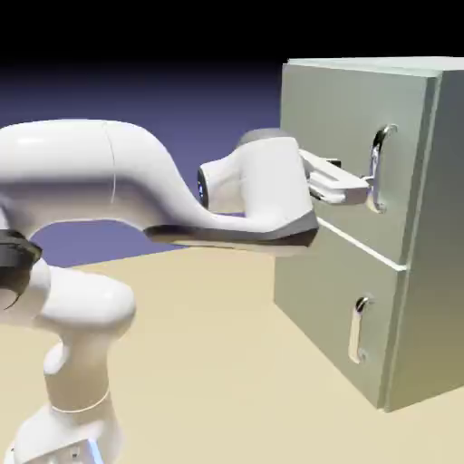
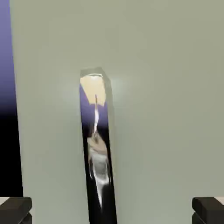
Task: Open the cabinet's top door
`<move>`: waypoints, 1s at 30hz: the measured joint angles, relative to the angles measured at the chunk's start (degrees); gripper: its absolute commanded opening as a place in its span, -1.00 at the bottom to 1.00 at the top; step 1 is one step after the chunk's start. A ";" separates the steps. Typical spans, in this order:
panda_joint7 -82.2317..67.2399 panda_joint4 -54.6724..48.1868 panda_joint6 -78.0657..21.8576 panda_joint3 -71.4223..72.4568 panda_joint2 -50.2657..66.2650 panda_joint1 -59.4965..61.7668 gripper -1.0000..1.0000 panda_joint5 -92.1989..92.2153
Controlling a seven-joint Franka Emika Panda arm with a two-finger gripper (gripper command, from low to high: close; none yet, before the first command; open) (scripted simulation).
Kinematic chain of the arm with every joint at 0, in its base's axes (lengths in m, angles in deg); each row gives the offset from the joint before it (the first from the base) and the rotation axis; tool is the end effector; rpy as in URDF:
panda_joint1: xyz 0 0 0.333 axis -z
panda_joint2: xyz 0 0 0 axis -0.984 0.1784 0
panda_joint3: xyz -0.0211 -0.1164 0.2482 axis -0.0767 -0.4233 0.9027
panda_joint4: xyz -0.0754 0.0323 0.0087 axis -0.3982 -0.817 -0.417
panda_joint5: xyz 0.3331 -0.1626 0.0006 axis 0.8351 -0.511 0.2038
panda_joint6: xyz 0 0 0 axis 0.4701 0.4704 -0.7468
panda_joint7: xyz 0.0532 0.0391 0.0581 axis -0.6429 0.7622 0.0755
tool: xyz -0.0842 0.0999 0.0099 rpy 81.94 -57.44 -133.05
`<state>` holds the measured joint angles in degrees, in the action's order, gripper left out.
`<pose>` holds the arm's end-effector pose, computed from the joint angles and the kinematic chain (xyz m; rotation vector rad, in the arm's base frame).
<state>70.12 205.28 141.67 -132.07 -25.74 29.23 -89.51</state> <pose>0.4314 -0.0726 0.5038 0.5841 1.4983 0.6460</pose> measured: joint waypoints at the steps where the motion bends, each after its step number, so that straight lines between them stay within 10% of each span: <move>1: 0.28 -1.49 -0.29 -1.38 0.88 -2.07 0.00 -0.31; 5: 1.41 -7.45 -1.46 -6.91 4.38 -10.36 0.00 -1.55; 6: 1.43 -7.54 -1.48 -7.00 4.43 -10.49 -1.00 -1.57; 30: 27.76 6.33 -3.55 32.77 13.44 35.19 -1.00 -1.32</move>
<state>97.88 211.60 138.12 -99.30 -12.30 64.42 -90.82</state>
